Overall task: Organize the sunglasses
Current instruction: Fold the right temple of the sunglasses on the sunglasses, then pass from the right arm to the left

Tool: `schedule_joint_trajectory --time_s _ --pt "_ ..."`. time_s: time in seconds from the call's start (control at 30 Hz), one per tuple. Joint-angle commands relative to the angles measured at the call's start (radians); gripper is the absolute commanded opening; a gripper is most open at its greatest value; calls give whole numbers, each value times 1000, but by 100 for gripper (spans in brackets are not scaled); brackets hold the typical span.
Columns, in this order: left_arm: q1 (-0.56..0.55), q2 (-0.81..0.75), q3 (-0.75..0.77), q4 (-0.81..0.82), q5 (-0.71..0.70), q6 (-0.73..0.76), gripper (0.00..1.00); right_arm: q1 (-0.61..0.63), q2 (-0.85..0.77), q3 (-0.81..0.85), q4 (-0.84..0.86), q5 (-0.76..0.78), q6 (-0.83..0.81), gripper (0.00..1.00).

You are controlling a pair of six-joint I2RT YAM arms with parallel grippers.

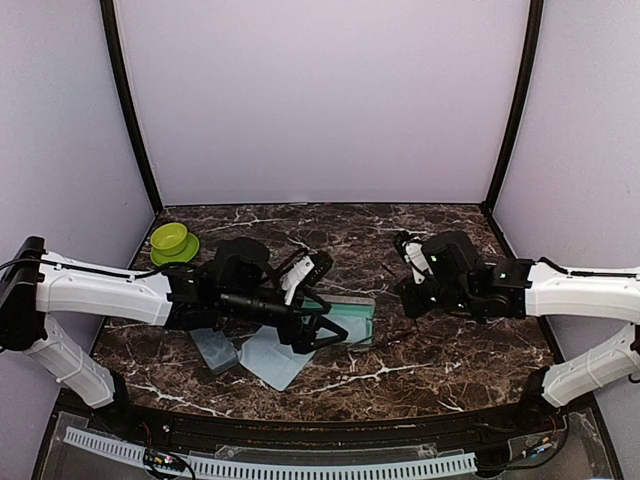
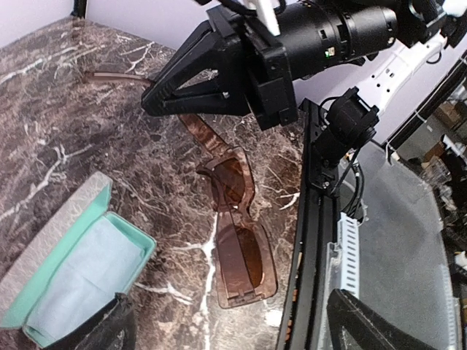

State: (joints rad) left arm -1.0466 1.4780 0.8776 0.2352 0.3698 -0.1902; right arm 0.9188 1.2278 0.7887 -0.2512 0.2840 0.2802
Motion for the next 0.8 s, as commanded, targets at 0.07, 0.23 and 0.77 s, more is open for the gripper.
schedule_joint_trajectory --time_s 0.07,0.23,0.77 --pt "41 48 -41 123 192 -385 94 29 -43 -11 92 71 -24 0" --pt "55 126 -22 166 237 -499 99 42 -24 1 93 101 -20 0" --pt "62 307 96 191 342 -533 80 49 23 44 73 146 52 0"
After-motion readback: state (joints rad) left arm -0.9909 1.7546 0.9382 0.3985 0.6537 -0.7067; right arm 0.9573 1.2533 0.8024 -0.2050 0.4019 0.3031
